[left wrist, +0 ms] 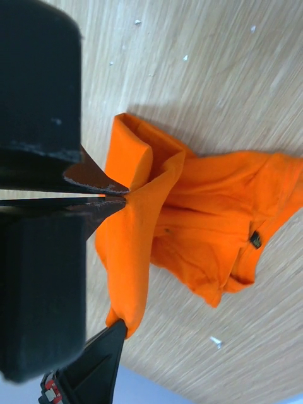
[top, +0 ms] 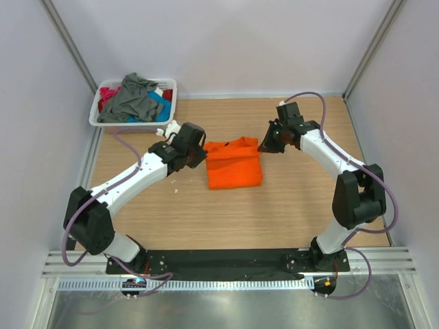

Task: Fold and stack the t-shirts
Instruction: Fold the tshirt

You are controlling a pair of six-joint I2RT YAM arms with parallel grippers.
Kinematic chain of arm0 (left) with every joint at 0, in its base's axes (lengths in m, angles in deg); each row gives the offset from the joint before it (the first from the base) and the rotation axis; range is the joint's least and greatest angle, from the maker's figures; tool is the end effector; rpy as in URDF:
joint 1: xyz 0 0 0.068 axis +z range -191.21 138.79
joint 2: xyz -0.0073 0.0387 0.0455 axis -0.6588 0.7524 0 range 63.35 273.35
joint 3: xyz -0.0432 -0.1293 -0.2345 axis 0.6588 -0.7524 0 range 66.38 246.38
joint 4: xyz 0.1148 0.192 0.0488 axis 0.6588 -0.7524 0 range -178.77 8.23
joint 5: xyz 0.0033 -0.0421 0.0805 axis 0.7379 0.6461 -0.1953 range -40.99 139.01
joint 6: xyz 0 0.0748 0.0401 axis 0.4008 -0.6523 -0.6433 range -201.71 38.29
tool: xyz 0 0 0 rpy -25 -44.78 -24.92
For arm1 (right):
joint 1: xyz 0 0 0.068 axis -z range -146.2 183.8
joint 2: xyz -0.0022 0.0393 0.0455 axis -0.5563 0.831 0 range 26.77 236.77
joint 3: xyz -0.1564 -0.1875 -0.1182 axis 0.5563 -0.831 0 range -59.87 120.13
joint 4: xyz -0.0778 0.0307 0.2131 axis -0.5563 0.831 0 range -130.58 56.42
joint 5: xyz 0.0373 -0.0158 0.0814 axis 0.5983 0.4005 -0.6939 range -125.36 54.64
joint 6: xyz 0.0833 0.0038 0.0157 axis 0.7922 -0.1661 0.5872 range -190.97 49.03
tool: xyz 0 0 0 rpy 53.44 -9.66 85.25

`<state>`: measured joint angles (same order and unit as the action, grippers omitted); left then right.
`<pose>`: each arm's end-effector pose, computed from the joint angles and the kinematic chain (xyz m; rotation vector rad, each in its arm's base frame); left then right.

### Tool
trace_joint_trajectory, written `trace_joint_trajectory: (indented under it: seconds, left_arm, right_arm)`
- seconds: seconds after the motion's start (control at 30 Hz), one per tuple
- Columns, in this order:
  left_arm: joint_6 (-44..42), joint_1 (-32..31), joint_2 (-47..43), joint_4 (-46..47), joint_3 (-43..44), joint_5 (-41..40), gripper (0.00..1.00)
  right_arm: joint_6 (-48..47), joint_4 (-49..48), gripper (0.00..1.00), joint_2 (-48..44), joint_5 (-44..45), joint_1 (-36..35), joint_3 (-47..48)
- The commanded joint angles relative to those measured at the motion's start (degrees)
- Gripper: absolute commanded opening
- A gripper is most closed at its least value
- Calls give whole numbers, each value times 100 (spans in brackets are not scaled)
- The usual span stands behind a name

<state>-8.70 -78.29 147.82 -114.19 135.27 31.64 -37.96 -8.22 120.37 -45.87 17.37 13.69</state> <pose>0.2609 -0.1693 0.2681 -0.8840 2.2652 -0.5513 0.3263 0.1104 0.2431 0.2900 2.5445 0.5783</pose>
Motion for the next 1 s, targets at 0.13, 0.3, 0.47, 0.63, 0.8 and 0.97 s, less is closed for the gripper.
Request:
trace_joint_trajectory:
  seconds: [0.13, 0.3, 0.47, 0.63, 0.8, 0.97]
  left_arm:
    - [-50, 377, 429, 306, 169, -145, 0]
    - [-24, 658, 799, 569, 213, -13, 0]
    - [-164, 930, 1378, 852, 362, 286, 0]
    - [-323, 1080, 1775, 1001, 582, 471, 0]
    - [-393, 1142, 1977, 1124, 723, 409, 5]
    - [-902, 1238, 2126, 1326, 1039, 436, 60]
  right_arm:
    - [-331, -230, 1, 782, 110, 140, 703]
    - [-366, -230, 1, 1457, 110, 183, 1282]
    - [-384, -107, 1, 1916, 145, 210, 1784]
    - [-357, -45, 1, 2109, 268, 219, 1934]
    - [-313, -230, 7, 2223, 242, 262, 1986]
    - [-366, -230, 45, 2540, -30, 280, 2714]
